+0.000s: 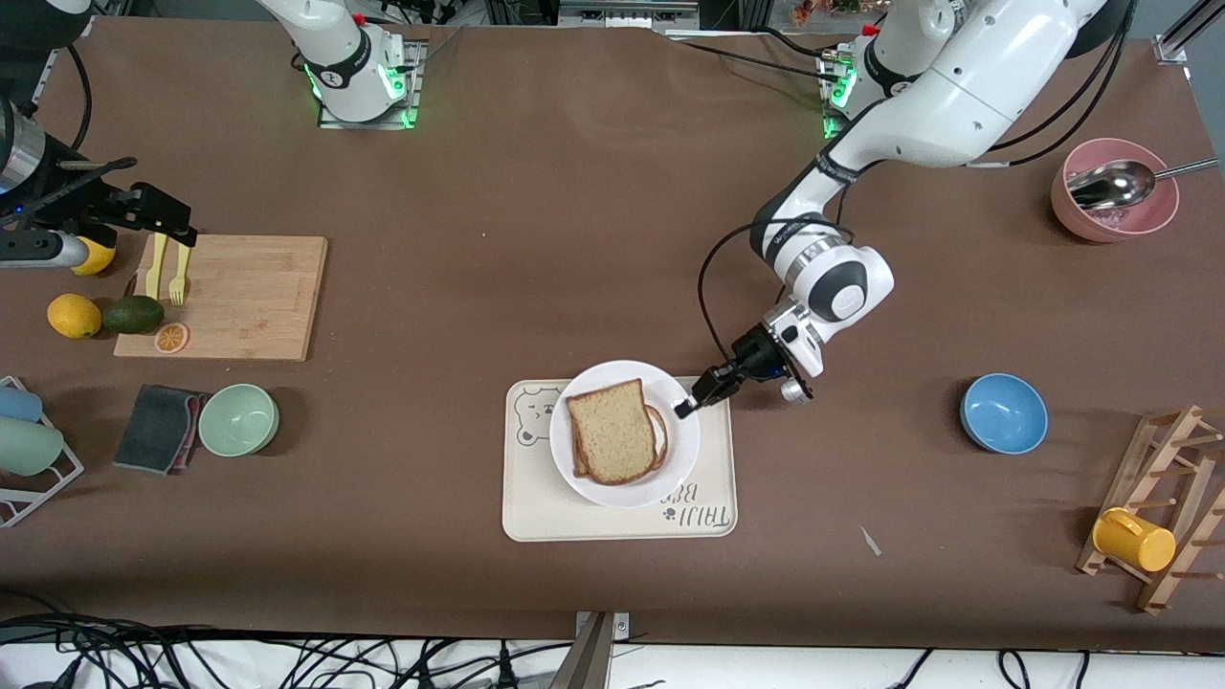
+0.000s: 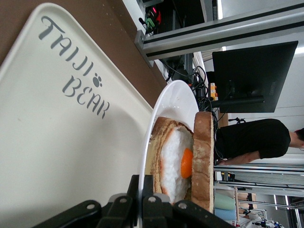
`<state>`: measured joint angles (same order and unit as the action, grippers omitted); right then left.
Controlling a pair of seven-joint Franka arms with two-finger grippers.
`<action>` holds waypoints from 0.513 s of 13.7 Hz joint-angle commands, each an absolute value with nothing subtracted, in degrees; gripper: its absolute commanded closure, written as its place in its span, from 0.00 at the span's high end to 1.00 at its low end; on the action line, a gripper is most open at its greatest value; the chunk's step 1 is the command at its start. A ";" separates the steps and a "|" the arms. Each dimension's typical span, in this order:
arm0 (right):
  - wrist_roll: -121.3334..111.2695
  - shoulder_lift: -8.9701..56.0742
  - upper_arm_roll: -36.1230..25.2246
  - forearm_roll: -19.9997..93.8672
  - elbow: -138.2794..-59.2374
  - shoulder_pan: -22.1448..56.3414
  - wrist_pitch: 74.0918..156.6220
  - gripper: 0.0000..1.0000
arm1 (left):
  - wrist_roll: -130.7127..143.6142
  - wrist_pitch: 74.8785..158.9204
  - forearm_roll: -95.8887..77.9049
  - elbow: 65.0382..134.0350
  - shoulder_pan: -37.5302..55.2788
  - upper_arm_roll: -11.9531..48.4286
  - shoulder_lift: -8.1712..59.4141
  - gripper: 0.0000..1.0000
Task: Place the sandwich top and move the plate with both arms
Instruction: 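Slide the plate with the left gripper onto the bear tray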
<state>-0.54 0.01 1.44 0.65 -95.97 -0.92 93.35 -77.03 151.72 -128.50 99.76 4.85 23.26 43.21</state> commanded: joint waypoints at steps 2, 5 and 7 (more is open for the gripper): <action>-0.97 -0.79 1.76 1.49 -96.15 -1.58 92.81 1.00 | -78.75 152.75 -130.34 92.39 9.74 19.26 47.98 0.00; -0.97 -0.79 1.67 1.49 -96.15 -1.58 92.81 1.00 | -78.49 153.02 -130.52 89.74 12.82 16.35 50.36 0.00; -0.97 -0.79 1.76 1.49 -96.15 -1.58 92.73 1.00 | -78.49 153.63 -130.43 89.04 13.01 16.26 50.89 0.00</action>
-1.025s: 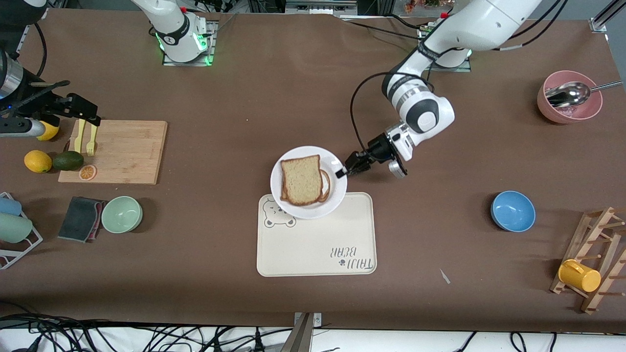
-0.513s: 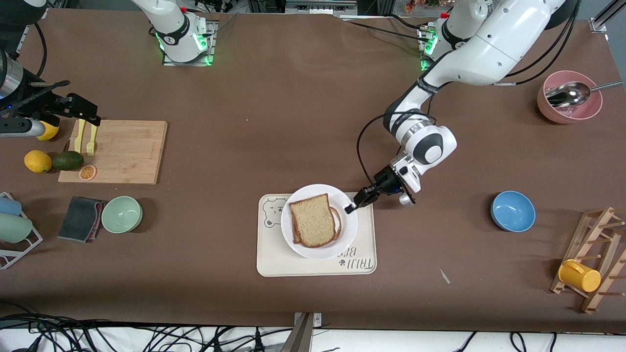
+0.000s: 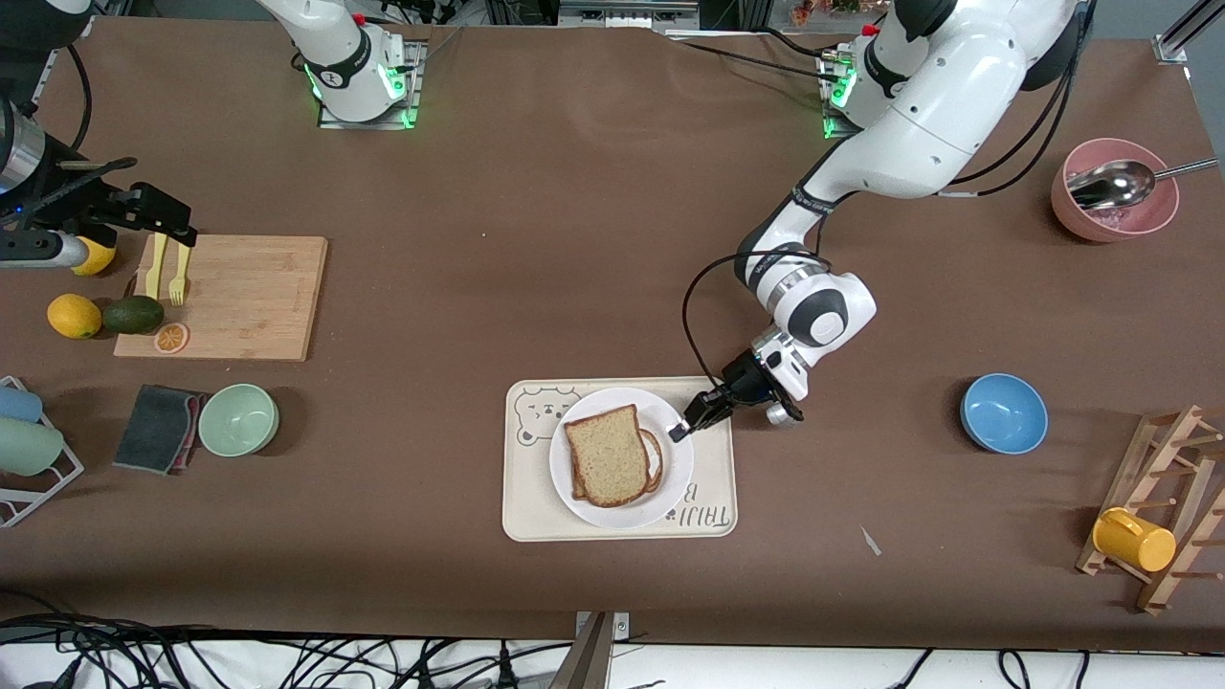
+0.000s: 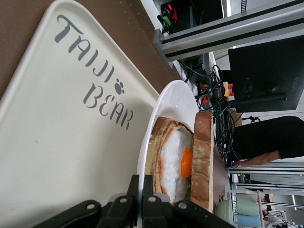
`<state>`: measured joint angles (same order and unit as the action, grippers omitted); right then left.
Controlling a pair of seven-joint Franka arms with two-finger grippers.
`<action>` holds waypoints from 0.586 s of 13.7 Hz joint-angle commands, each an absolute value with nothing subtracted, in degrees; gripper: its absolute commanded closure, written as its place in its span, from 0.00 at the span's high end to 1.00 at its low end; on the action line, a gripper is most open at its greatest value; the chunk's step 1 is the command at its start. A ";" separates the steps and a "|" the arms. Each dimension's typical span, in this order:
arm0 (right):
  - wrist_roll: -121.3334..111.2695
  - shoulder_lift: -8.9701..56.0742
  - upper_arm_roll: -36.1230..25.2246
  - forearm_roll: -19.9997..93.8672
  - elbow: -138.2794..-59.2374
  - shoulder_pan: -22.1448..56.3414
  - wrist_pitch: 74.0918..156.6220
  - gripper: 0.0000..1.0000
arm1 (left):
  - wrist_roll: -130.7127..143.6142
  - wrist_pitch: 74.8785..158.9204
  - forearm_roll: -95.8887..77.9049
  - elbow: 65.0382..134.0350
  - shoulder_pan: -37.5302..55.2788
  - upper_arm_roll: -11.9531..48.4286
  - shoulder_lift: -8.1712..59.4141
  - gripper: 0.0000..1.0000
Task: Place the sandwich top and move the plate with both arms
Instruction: 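Slide the plate with the left gripper onto the bear tray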
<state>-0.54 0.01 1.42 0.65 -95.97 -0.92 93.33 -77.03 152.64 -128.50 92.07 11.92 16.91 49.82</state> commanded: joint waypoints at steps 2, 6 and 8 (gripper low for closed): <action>-0.97 -0.70 1.67 1.49 -96.15 -1.58 92.81 1.00 | -78.75 153.63 -130.34 88.95 13.09 16.17 51.50 0.00; -0.97 -0.79 1.67 1.49 -96.15 -1.58 92.81 1.00 | -78.84 153.63 -130.25 88.95 13.80 15.39 52.29 0.00; -0.97 -0.79 1.76 1.49 -96.15 -1.58 92.81 1.00 | -78.75 153.63 -130.25 88.95 14.15 15.12 52.38 0.07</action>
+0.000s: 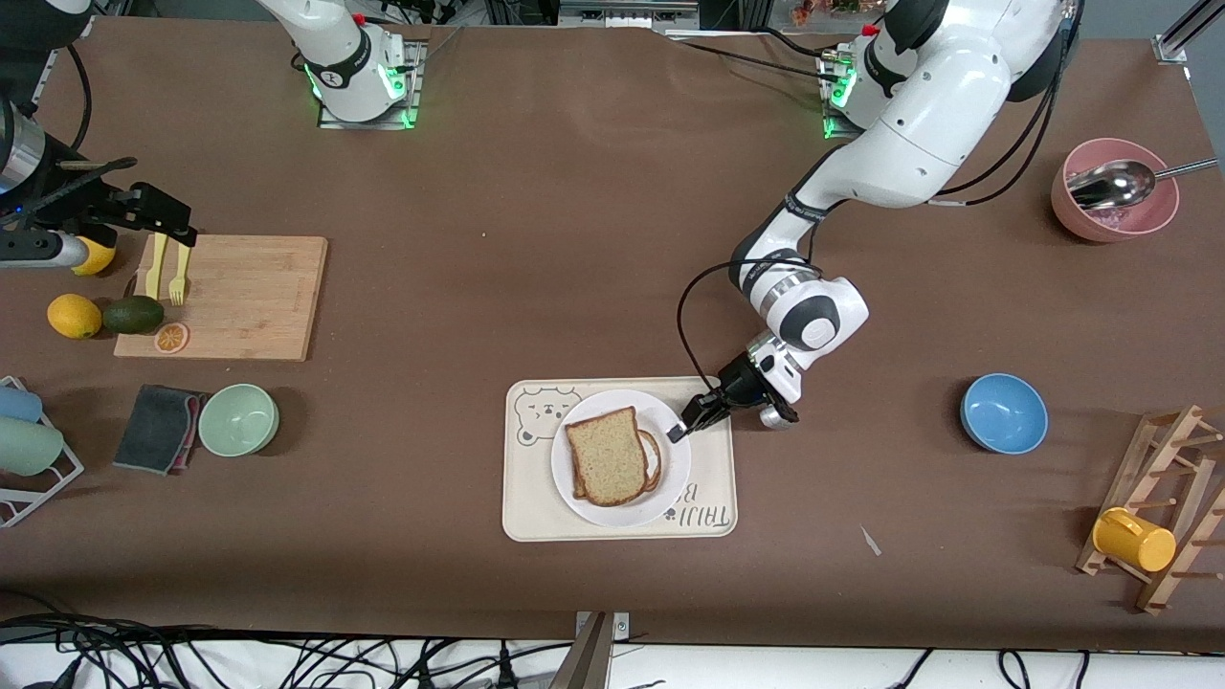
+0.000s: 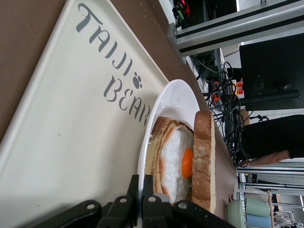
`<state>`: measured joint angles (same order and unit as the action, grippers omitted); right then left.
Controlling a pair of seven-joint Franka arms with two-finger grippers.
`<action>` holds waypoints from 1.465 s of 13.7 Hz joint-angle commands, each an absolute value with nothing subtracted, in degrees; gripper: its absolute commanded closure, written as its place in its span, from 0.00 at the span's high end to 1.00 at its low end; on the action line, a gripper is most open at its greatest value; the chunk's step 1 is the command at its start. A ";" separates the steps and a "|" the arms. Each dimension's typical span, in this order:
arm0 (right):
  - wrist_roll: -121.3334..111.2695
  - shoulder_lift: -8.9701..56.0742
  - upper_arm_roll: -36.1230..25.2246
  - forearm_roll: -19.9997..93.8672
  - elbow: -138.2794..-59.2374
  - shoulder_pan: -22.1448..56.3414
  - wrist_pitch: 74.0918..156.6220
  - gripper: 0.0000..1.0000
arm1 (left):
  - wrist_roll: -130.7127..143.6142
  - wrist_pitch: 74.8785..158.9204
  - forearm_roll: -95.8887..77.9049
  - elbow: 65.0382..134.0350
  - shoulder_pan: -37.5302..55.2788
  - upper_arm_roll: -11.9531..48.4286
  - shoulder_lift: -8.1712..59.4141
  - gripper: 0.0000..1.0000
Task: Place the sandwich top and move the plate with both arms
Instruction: 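Open the left gripper and release the plate rim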
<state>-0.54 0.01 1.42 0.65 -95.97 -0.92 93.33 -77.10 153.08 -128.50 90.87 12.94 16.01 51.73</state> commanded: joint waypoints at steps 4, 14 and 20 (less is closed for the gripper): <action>-0.97 -0.79 1.76 1.49 -96.15 -1.58 92.81 1.00 | -78.66 153.63 -130.25 88.95 13.80 15.12 51.86 0.27; -0.97 -0.70 1.76 1.49 -96.15 -1.58 92.81 1.00 | -73.49 164.33 -128.50 85.34 13.45 14.94 48.34 1.00; -0.97 -0.70 1.76 1.49 -96.15 -1.58 92.81 1.00 | -71.37 166.64 -125.07 85.52 13.18 14.94 47.64 1.00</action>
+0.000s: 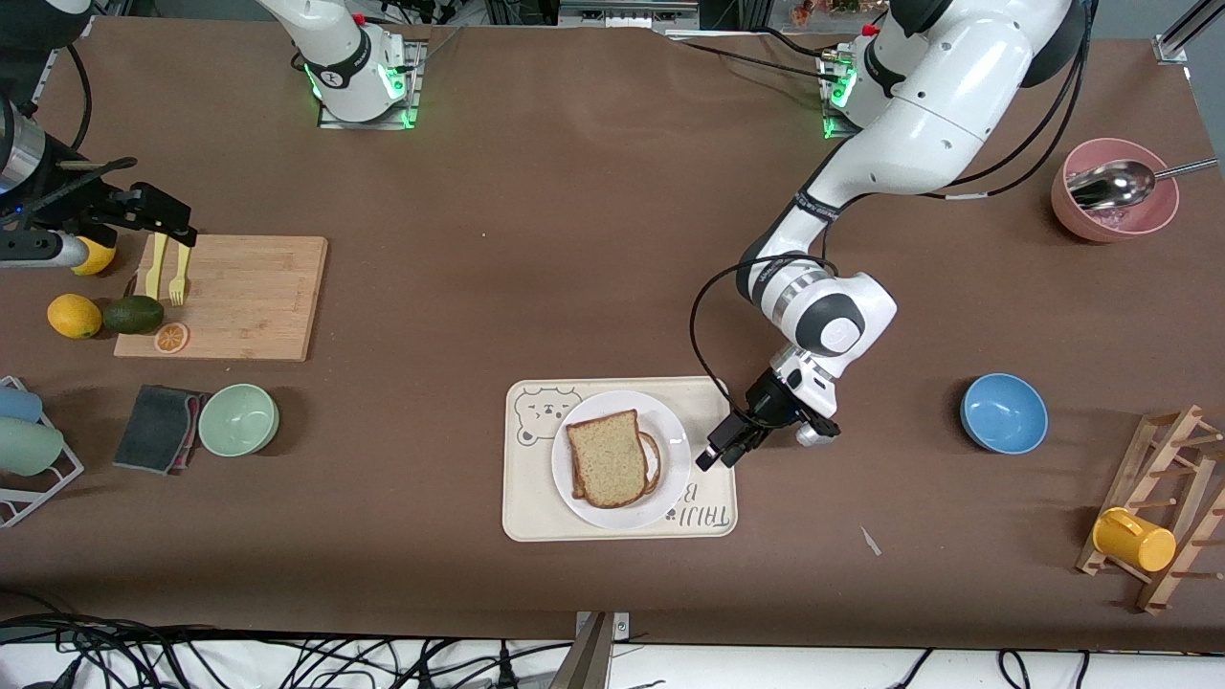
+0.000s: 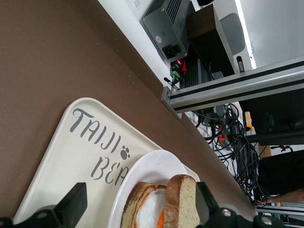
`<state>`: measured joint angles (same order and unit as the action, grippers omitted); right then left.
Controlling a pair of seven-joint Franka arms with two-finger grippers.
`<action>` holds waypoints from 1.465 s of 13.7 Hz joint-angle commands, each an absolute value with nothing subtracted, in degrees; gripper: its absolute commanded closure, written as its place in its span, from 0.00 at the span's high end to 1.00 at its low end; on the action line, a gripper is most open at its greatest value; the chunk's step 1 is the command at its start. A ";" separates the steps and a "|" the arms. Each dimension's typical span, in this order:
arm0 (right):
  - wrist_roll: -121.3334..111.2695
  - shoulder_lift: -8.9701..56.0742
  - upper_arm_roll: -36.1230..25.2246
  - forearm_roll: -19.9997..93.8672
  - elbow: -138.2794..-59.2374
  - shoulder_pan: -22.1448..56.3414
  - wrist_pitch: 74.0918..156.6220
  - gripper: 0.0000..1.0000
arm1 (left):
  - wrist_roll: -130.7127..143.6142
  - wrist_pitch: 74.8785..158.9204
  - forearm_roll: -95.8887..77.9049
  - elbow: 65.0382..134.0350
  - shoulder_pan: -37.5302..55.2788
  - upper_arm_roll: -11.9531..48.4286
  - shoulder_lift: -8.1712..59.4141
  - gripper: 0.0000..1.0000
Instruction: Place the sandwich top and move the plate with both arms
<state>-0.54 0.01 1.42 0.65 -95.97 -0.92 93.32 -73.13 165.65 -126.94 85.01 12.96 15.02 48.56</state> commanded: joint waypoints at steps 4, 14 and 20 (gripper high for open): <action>-0.97 -0.79 1.76 1.49 -96.15 -1.58 92.81 1.00 | -69.98 166.64 -124.54 85.52 11.25 15.47 47.55 1.00; -0.97 -0.70 1.67 1.49 -96.15 -1.58 92.81 1.00 | -26.31 161.30 -80.72 87.80 7.48 15.29 43.42 1.00; -0.97 -0.70 1.67 1.49 -96.15 -1.58 92.72 1.00 | -17.95 145.58 -59.55 92.02 2.90 9.25 37.98 1.00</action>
